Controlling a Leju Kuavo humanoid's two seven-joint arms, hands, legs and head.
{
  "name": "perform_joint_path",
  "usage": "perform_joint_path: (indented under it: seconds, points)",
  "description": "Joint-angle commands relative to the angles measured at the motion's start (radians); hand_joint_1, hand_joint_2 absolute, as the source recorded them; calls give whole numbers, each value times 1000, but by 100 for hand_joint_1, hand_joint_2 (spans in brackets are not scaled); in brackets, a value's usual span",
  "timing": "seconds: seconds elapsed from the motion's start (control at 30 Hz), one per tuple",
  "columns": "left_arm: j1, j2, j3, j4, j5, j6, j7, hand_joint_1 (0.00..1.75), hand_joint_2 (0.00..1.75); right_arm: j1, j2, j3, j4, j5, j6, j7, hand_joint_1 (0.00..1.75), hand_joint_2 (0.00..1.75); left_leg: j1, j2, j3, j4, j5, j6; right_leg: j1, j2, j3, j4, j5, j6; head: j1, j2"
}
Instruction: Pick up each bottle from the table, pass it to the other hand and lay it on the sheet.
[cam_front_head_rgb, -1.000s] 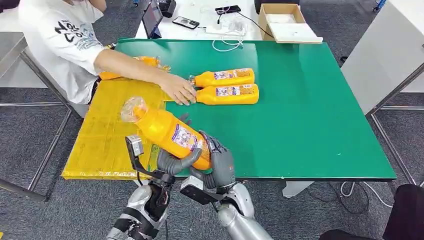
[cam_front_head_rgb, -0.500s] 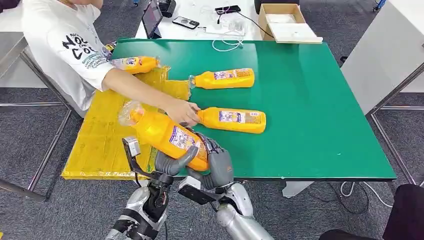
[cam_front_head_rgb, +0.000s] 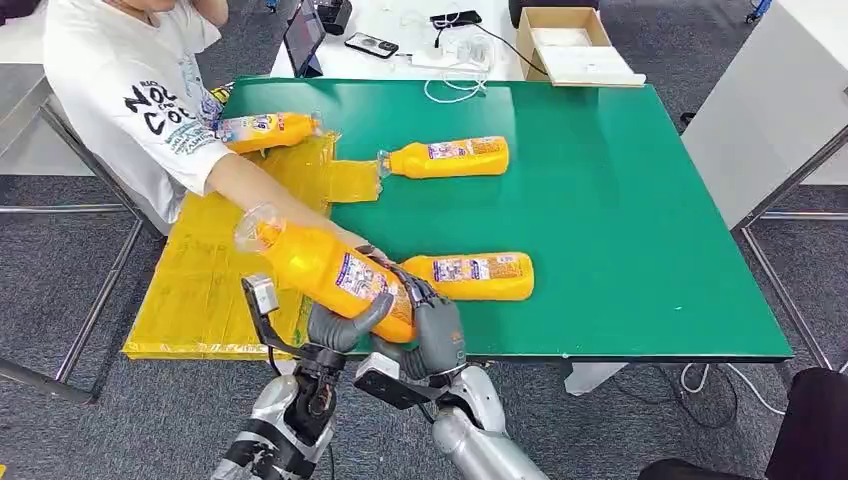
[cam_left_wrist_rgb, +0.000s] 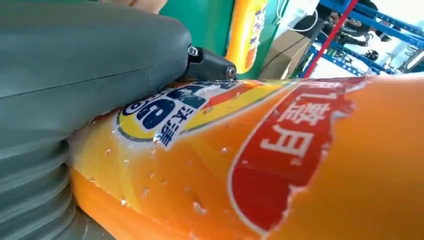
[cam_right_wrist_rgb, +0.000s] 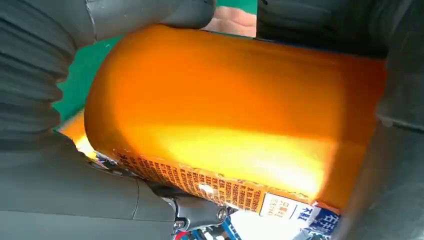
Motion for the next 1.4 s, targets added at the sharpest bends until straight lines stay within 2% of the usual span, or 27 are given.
perform_joint_path:
  seconds: [0.03,0.07,0.1,0.13,0.17,0.2,0.3,0.57,0.77,0.83,0.87,0.93,1.0,1.03,1.07,1.33,1.4]
  points:
    - [-66,-3,6,-2,9,14,5,175,175,-2,-22,62,104,19,35,26,10,175,1,-2,3,0,-1,0,1,-3,4,-1,-2,-2,0,0]
    - [-65,-1,8,-10,-9,35,-9,175,175,0,-19,52,97,7,46,32,0,175,1,-2,4,0,-2,1,1,-3,6,-1,-2,-2,0,0]
    - [-65,2,10,-19,-40,69,-29,175,175,2,-19,38,83,-20,82,30,0,0,0,-2,3,0,-1,0,1,-3,4,-1,-1,-2,0,0]
    - [-86,10,34,-24,-195,279,-132,175,175,14,-25,-6,3,-137,182,-45,0,0,1,-2,6,0,-2,1,1,-3,7,-1,-3,-3,0,0]
    - [-108,21,54,-19,-223,315,-142,175,175,28,-47,2,-86,-142,225,-15,0,0,0,-2,3,0,-1,0,1,-3,4,-1,-2,-2,0,0]
    - [-129,25,88,-7,-237,331,-144,175,175,44,-66,10,-173,-135,252,24,0,0,0,-1,1,0,0,0,1,-2,1,0,-1,-1,0,0]
    - [-173,26,147,31,-264,361,-154,175,175,57,-80,10,-259,-135,286,44,0,0,0,-2,0,0,0,0,1,-3,1,1,-1,-2,0,0]
    - [-245,37,215,118,-369,481,-210,175,175,53,-80,2,-282,-161,294,27,0,0,0,0,4,0,-1,1,1,-1,4,0,-1,-2,0,0]
    - [-257,42,230,133,-366,482,-209,175,175,52,-78,1,-285,-168,296,24,0,0,0,0,3,-1,0,0,1,-1,4,0,-1,-2,0,0]
    - [-257,42,230,133,-366,482,-209,175,175,52,-78,1,-285,-168,296,24,0,0,1,0,9,0,-3,1,2,-1,10,0,-3,-4,0,0]
    - [-257,42,230,133,-366,482,-209,175,175,52,-78,1,-285,-168,296,24,0,0,1,0,5,0,-1,1,1,-1,6,0,-1,-2,0,0]
    - [-257,42,230,133,-366,482,-209,175,175,52,-78,1,-285,-168,296,24,0,0,1,1,8,0,-3,1,1,-1,9,0,-3,-3,0,0]
    - [-257,42,230,133,-366,482,-209,175,175,52,-78,1,-285,-168,296,24,0,0,0,0,3,-1,-1,1,1,-1,4,0,-1,-2,0,0]
    - [-257,42,230,133,-366,482,-209,175,175,52,-78,1,-285,-168,296,24,0,0,1,0,7,0,-2,1,1,-1,8,0,-2,-3,0,0]
    - [-257,42,230,133,-366,482,-209,175,175,52,-78,1,-285,-168,296,24,0,0,1,0,4,0,-1,1,1,-1,4,0,-1,-2,0,0]
    - [-257,42,230,133,-366,482,-209,175,175,52,-78,1,-285,-168,296,24,0,0,0,0,7,0,-2,1,1,-1,7,0,-2,-3,0,0]
    - [-257,42,230,133,-366,482,-209,175,175,52,-78,1,-285,-168,296,24,0,0,0,0,3,0,-1,1,1,-1,4,0,-1,-2,0,0]
